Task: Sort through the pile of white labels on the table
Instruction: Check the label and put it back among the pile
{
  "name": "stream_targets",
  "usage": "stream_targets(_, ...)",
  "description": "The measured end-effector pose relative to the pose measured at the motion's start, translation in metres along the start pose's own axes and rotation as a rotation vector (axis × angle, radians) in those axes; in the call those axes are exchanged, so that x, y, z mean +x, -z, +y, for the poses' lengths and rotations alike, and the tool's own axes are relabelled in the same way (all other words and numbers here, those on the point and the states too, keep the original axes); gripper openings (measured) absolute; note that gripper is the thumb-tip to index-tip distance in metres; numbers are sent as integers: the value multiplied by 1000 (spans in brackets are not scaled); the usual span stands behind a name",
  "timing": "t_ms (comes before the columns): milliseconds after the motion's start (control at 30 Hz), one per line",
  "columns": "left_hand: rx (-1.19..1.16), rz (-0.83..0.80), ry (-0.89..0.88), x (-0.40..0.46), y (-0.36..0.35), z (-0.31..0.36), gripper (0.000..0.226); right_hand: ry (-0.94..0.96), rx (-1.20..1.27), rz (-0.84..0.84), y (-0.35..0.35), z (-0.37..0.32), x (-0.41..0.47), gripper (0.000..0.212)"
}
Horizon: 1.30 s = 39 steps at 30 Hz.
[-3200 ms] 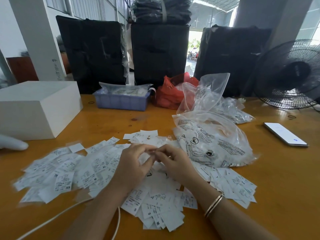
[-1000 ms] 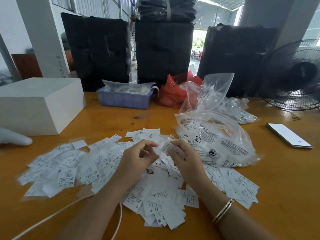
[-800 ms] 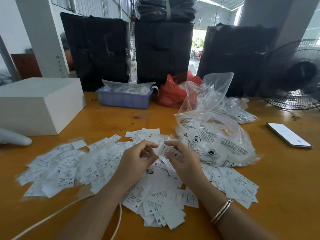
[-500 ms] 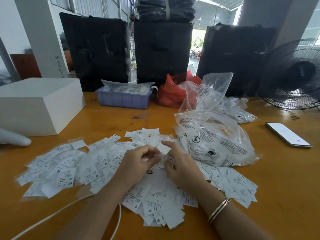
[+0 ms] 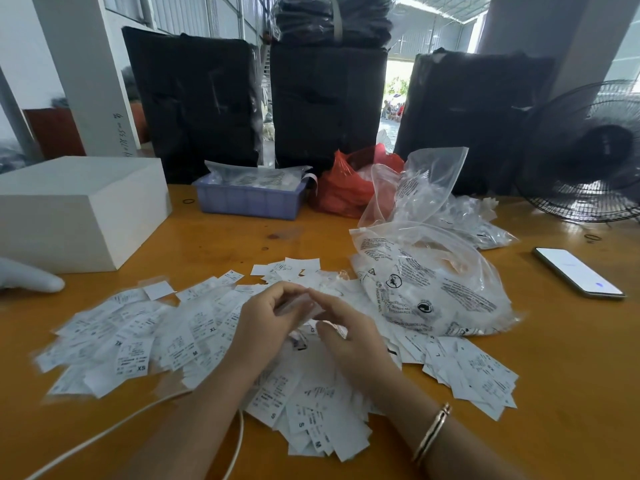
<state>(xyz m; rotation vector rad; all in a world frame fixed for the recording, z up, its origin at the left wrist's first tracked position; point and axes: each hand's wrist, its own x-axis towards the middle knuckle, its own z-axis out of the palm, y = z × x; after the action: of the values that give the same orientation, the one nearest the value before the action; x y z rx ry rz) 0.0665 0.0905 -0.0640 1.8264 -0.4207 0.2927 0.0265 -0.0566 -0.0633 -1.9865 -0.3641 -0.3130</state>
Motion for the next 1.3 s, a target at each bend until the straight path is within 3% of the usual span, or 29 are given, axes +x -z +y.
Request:
stream_targets(100,22,40,21,2,3,-1,9,-65,53,-92,-1,-3,0,53)
stream_targets(167,26,99,33,2,5,1,8,-61,15,-58,5,-3,2,53)
stream_targets(333,300,405,15,6,15,1,13,-59,-4,395,47,2,30,32)
stream_targets(467,503,447,47,11,27,-8,22,-178,-194,592,93,28,59,34)
stream_targets(567,638,422,111,11,34,-14,26,-264,-498,509,120,49,71,33)
stream_targets(667,813,421,124,11,39,-15,27,-415,-810,193,135,69,79,24)
stream_targets(733,849,455,57,12,39,-13,24,-475,-870,67,136,76,79,31)
stream_targets(900,804,392,-257,10,27,-7,18,-351,-614,363,127,79,74,21)
stream_targets(1067,694,217,-428,3,8,-1,19,-149,-308,588,114,60,66,22)
stream_targets(1167,584,123,-415,-1,0,1,15,-99,-9,511,95,32,57,24)
stream_targets(1300,354,43,-225,-4,-3,5,23,-98,312,315,57,5,40,27)
